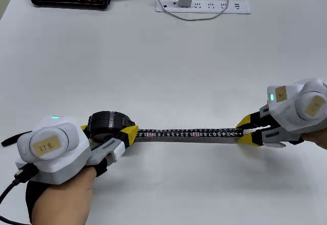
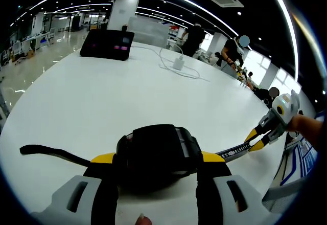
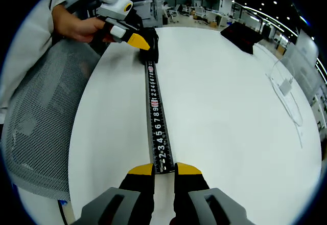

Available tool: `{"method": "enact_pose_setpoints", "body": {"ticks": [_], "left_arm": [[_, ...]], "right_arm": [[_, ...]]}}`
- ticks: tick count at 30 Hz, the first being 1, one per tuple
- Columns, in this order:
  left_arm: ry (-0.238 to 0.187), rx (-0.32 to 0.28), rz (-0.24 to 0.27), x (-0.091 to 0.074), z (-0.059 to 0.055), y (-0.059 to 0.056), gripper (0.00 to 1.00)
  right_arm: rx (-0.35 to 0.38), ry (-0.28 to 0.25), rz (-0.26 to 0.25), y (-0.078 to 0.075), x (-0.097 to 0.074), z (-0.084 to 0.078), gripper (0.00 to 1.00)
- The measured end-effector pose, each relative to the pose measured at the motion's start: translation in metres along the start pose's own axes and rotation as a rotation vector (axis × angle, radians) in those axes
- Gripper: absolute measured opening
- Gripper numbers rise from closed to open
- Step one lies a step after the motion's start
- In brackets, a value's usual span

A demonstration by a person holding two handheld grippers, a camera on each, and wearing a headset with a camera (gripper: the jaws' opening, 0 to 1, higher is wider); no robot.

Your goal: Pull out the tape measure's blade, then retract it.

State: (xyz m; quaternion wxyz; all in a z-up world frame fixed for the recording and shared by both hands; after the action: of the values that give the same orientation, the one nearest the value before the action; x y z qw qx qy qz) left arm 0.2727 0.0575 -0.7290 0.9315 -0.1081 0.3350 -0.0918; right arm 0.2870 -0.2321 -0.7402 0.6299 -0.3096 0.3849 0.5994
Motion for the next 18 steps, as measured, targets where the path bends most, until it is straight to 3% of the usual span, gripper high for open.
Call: {"method": "enact_pose_setpoints", "body": {"ticks": [18], "left_arm": [[0.002,-0.007,-0.006,-0.001,0.000,0.000,0.57]], "right_arm": [[-0.006,-0.034,0.030,0.002,0.013,0.021,0.10]]}}
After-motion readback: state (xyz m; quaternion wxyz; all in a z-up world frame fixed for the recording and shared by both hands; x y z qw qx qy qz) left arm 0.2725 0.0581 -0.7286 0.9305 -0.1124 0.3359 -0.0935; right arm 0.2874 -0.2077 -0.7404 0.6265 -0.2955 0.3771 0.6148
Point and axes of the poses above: the centre of the closed fingertips' face, and the gripper's own axes: x roughly forward along the fingers, y roughly to its left, z roughly out of its top, the point moved 4 cm from there along -x, roughly backward along the fingers, and after that the axes turned 2 degrees about z, right-handed, at the moved point
